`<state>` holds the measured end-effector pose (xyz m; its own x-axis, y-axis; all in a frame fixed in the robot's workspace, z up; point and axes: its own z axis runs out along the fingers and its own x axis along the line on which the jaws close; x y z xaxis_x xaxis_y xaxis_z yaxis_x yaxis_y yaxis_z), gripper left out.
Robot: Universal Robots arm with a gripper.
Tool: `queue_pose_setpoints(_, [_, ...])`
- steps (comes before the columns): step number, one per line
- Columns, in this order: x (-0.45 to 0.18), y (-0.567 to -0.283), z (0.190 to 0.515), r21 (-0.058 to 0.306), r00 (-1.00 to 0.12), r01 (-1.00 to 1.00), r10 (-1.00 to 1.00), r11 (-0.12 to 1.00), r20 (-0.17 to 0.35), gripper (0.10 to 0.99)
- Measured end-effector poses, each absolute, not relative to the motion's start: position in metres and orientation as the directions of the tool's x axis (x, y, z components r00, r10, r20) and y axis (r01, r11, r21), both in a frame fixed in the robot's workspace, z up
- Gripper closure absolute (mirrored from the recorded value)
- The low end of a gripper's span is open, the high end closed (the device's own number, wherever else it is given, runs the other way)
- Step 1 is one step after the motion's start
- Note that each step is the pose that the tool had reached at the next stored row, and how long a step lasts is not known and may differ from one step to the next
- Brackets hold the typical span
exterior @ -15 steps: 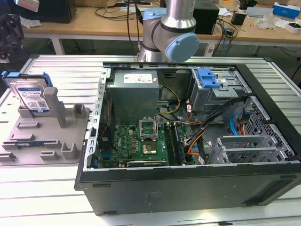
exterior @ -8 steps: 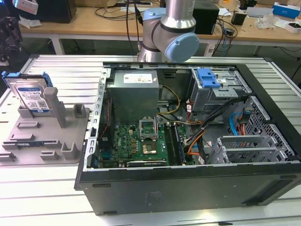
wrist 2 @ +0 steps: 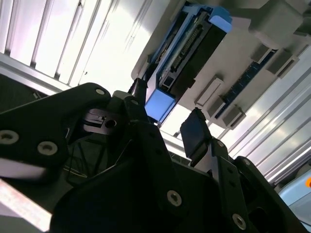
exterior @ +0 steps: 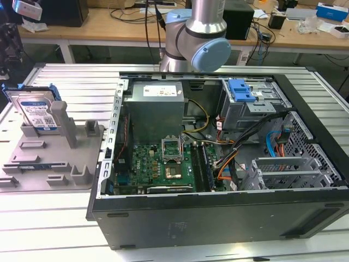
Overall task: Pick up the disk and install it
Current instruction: 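Pick up the disk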
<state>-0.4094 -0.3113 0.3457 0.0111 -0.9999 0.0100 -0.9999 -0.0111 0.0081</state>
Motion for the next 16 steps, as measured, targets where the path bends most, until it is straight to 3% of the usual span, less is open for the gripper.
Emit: queue_pose_setpoints(16, [-0.412,-0.312,0.327,0.008,0.014,-1.0,-1.0,-0.014,0.01,0.529])
